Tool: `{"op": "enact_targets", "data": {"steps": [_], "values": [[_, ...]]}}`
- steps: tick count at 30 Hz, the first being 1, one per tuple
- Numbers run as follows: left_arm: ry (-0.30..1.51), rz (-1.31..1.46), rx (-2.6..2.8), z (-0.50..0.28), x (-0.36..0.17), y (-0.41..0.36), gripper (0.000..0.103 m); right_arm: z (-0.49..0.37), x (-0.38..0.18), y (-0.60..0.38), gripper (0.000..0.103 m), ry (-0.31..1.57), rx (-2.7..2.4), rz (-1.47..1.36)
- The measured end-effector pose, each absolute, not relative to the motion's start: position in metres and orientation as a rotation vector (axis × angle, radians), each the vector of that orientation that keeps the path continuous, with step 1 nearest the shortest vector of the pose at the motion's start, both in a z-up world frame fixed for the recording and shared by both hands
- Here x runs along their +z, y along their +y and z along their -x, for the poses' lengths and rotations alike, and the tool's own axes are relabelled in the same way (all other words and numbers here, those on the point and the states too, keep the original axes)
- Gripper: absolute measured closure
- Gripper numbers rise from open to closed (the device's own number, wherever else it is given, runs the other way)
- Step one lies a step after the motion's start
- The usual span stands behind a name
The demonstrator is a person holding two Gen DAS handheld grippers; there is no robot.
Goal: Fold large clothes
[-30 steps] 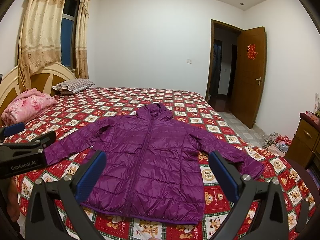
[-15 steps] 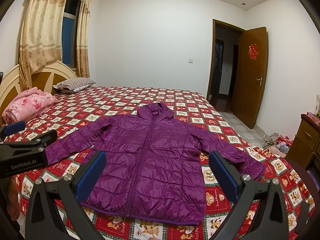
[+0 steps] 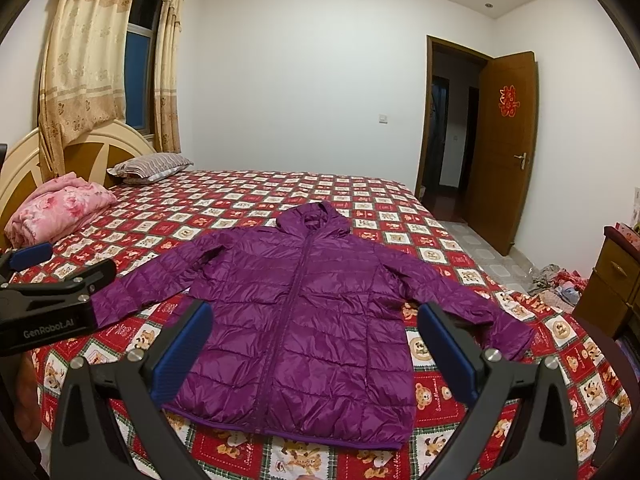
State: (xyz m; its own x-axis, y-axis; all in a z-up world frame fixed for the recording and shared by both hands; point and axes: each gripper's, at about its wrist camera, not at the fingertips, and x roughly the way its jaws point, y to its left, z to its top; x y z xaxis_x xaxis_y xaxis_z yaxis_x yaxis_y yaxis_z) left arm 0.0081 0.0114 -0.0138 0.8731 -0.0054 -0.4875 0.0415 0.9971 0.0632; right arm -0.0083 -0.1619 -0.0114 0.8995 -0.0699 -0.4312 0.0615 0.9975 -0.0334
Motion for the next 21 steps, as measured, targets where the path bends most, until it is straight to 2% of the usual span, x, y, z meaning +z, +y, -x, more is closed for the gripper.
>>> {"op": "enact_targets", "data": {"steps": [11,21], "values": [[0.564,-0.082,-0.016,-0.041,-0.044,0.008,0.001,-0.008,-0.031,-0.182,0.0,0.48,-0.089,-0.008],[0.646,-0.153,-0.013,-0.114,-0.091,-0.015,0.001,-0.045,-0.09,-0.301,0.0,0.628,-0.331,-0.132]]}}
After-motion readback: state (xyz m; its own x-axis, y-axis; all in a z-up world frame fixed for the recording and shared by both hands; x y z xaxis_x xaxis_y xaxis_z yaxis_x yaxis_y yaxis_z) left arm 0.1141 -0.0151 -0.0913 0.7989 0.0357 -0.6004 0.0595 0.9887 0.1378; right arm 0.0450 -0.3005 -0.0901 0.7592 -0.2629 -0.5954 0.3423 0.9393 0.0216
